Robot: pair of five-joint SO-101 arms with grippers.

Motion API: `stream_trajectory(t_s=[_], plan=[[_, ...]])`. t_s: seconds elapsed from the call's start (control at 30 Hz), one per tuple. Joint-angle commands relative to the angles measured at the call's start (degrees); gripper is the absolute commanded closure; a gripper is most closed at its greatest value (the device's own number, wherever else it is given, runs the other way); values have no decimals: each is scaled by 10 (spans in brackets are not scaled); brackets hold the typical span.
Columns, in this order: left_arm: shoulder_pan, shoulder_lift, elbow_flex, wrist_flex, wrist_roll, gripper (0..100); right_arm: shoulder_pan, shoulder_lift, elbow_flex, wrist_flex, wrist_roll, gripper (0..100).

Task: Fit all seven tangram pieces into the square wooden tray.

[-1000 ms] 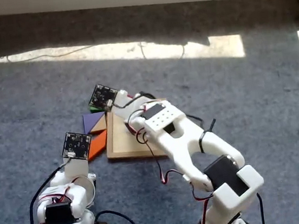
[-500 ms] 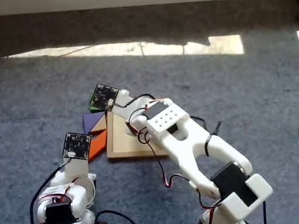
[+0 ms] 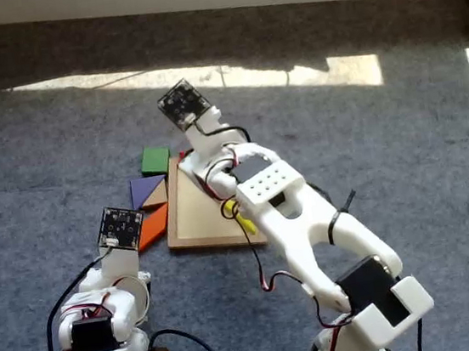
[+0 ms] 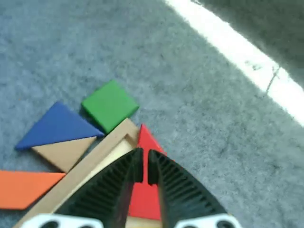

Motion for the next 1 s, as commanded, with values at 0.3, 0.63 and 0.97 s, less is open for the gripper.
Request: stream_trajectory(t_s=[0.3,0.63,0.97], plan=[[-3,-20,11,2,-4,993,31,119,-16,-81,-35,972],[-3,-20,11,2,-4,993,-6,77,-2,18,-34,972],[-3,-20,11,2,-4,993,7,36,-7,51,43,972]])
